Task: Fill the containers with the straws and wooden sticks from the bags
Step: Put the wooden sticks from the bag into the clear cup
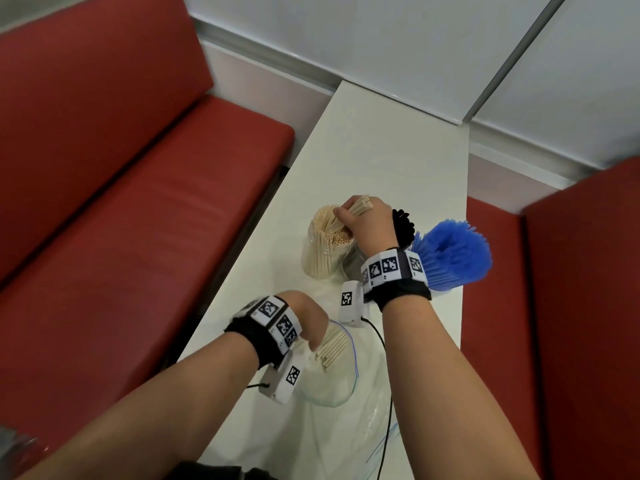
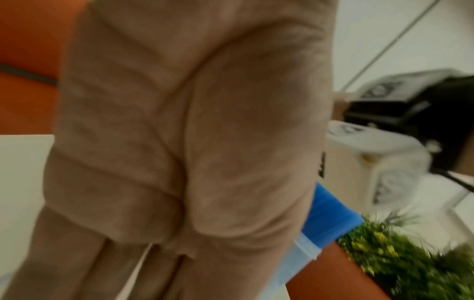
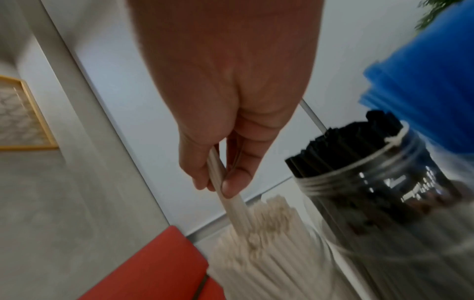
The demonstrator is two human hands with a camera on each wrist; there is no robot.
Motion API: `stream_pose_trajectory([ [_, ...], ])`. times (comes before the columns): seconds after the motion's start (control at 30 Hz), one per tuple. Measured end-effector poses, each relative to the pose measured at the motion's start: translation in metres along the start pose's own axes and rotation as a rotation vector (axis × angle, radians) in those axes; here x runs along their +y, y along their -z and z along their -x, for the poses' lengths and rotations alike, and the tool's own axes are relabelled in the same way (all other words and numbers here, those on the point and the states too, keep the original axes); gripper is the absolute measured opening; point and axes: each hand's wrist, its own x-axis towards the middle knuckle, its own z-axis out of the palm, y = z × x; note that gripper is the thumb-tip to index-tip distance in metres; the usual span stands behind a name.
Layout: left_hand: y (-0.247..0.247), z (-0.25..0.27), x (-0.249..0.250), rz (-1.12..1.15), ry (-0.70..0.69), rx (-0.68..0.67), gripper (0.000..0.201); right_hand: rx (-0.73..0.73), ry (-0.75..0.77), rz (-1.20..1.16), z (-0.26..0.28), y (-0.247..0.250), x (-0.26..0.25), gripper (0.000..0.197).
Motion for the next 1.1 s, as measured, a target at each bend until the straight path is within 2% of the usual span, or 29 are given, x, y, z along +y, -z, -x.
stream_pose_trajectory([
  [0.07,-0.014,-0.013,-0.001,-0.136,0.017,0.082,0.040,-0.059,-0.038,0.053,-0.004,-0.010,0.003,0.020],
  [0.13,-0.029,-0.031,-0.004,-0.136,0.016,0.167,0.040,-0.085,-0.067,0.042,-0.004,-0.016,0.005,0.017],
  [0.17,-0.035,-0.039,-0.005,-0.116,0.018,0.234,0.037,-0.068,-0.060,0.011,-0.004,-0.018,0.005,0.028],
  [0.23,-0.047,-0.055,-0.009,-0.080,0.050,0.369,0.036,0.060,0.031,-0.066,-0.001,-0.019,0.004,0.044],
  [0.3,-0.058,-0.069,-0.012,-0.066,0.082,0.430,0.043,0.220,0.186,-0.140,0.001,-0.022,-0.001,0.044],
  [0.37,-0.068,-0.082,-0.016,-0.040,0.103,0.468,0.052,0.271,0.319,-0.122,0.000,-0.030,-0.004,0.041],
  [0.47,-0.078,-0.097,-0.019,-0.057,0.140,0.495,0.062,0.165,0.349,0.100,-0.006,-0.047,0.002,0.037],
  [0.6,-0.082,-0.101,-0.016,-0.144,0.185,0.483,0.063,-0.138,0.197,0.613,-0.006,-0.072,0.027,0.072],
  [0.67,-0.082,-0.101,-0.015,-0.182,0.170,0.468,0.055,-0.171,0.214,0.674,-0.007,-0.076,0.033,0.082],
  [0.77,-0.076,-0.097,-0.011,-0.250,0.126,0.411,0.031,-0.151,0.212,0.649,-0.008,-0.075,0.034,0.083],
  [0.83,-0.071,-0.093,-0.010,-0.312,0.113,0.384,0.027,-0.190,0.203,0.688,-0.007,-0.073,0.033,0.083],
  [0.9,-0.071,-0.091,-0.011,-0.342,0.104,0.383,0.030,-0.220,0.200,0.601,-0.003,-0.067,0.029,0.080],
  [1.03,-0.072,-0.086,-0.015,-0.278,0.125,0.403,0.032,0.025,0.304,0.191,0.011,-0.046,0.018,0.055],
  [1.1,-0.071,-0.083,-0.017,-0.230,0.143,0.368,0.032,0.066,0.252,-0.033,0.026,-0.035,0.016,0.045],
])
